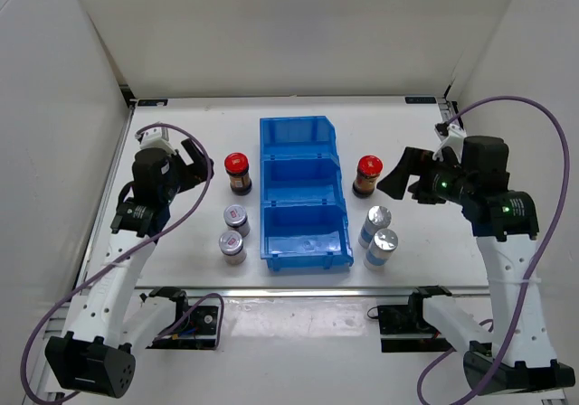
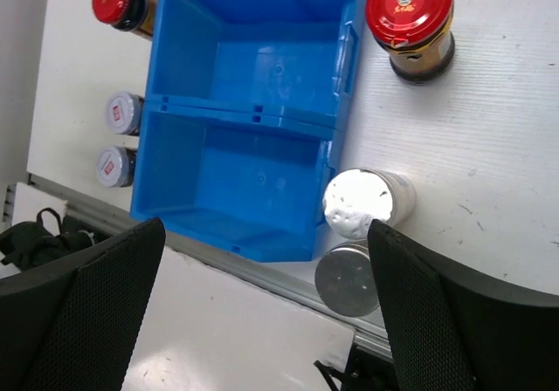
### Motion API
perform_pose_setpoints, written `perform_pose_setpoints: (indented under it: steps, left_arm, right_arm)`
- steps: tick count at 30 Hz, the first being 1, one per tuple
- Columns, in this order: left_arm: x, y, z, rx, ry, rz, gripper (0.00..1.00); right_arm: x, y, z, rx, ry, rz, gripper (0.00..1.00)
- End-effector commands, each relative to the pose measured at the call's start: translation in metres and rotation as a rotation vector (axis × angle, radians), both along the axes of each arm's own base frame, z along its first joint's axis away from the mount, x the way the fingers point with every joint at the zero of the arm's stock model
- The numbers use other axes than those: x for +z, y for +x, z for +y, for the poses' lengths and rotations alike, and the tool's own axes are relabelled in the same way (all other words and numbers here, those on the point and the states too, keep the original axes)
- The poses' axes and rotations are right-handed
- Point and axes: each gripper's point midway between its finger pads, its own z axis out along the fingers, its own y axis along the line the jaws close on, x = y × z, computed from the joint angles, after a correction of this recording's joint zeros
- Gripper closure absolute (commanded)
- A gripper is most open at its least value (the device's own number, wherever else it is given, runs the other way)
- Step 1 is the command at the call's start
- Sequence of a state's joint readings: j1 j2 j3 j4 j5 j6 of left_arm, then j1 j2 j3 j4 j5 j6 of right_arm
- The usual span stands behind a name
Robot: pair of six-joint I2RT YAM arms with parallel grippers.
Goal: Organize the condiment bottles
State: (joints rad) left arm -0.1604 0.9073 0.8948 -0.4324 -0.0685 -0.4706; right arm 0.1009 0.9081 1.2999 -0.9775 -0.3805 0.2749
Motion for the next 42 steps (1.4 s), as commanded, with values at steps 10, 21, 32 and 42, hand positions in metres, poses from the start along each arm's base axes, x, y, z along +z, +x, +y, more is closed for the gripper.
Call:
perform_pose_setpoints:
  steps: [10,21,32,42]
  left_arm:
    - [0.002,0.003,-0.001,-0.016,0.028,0.011,0.00]
    - [-0.003,0.004,0.005,0.007,0.050,0.027,0.00]
    - [-0.006,0.005,0.003,-0.002,0.048,0.037,0.00]
    - [-0.006,0.005,0.003,-0.002,0.048,0.037,0.00]
  right_arm:
    - [-0.038,0.090,-0.011,-0.064,-0.158,0.093,0.00]
    - [-0.107,0.149,0.005,-0.123,-0.360,0.267,0.00]
    - [-0.168,0.181,0.011,-0.147,-0.500,0.358,0.01]
    - [-0.140,0.197,0.003,-0.258,-0.598,0.247,0.66]
